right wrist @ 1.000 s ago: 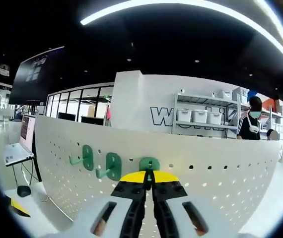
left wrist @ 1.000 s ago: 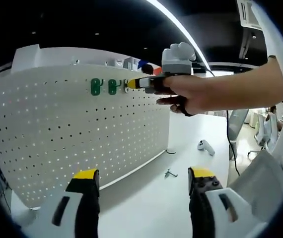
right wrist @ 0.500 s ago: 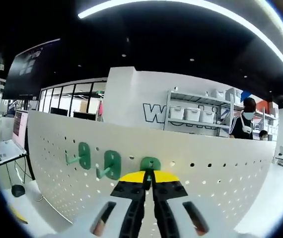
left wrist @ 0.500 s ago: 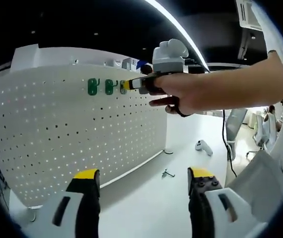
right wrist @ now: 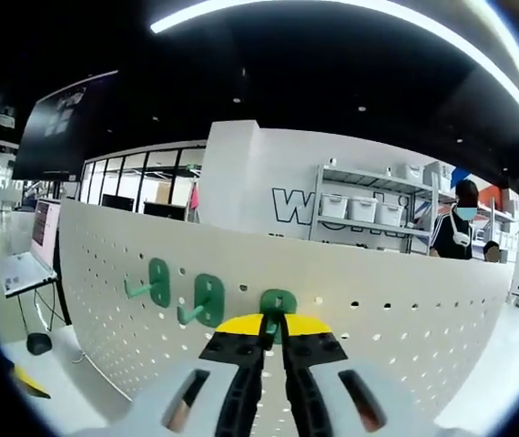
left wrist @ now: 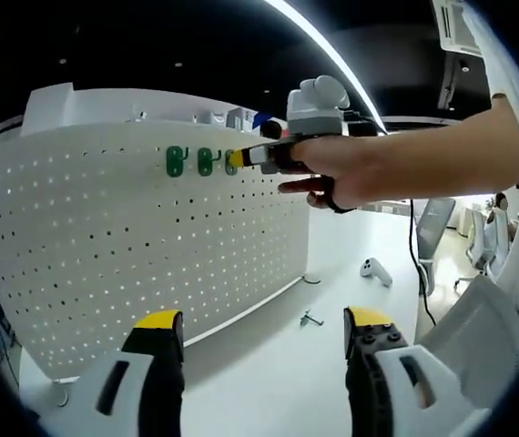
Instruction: Insert the hook assembly into the mounting plate slot until the hook locks in place.
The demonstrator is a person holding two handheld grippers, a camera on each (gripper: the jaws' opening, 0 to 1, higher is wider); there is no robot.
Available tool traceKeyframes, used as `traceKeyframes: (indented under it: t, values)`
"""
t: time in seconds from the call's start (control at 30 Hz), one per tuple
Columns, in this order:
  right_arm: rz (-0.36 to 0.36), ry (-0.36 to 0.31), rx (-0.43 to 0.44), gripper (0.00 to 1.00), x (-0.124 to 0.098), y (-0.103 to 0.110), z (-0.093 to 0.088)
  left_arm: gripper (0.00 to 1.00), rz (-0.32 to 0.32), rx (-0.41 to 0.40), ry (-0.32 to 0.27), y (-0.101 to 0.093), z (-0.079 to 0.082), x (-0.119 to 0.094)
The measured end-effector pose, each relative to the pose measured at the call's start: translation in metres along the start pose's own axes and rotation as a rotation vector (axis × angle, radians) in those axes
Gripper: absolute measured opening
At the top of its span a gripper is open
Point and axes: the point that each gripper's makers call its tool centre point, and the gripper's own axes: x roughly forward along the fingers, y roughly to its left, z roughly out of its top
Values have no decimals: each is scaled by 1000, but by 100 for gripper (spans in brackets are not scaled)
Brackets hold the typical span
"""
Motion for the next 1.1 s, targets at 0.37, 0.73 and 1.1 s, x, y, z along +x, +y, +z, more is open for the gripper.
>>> traceKeyframes:
  t: [0.37, 0.73, 1.1]
  values:
    - [71, 5, -40, 31, -9, 1, -8, 74, -1, 7, -2, 0, 2, 0]
    - [187, -41, 18, 58, -20, 19, -13, 74, -4, 6, -2, -1, 2, 0]
    - [222, -60, 77, 72, -24, 25, -13, 74, -2, 6, 4, 0, 1, -1]
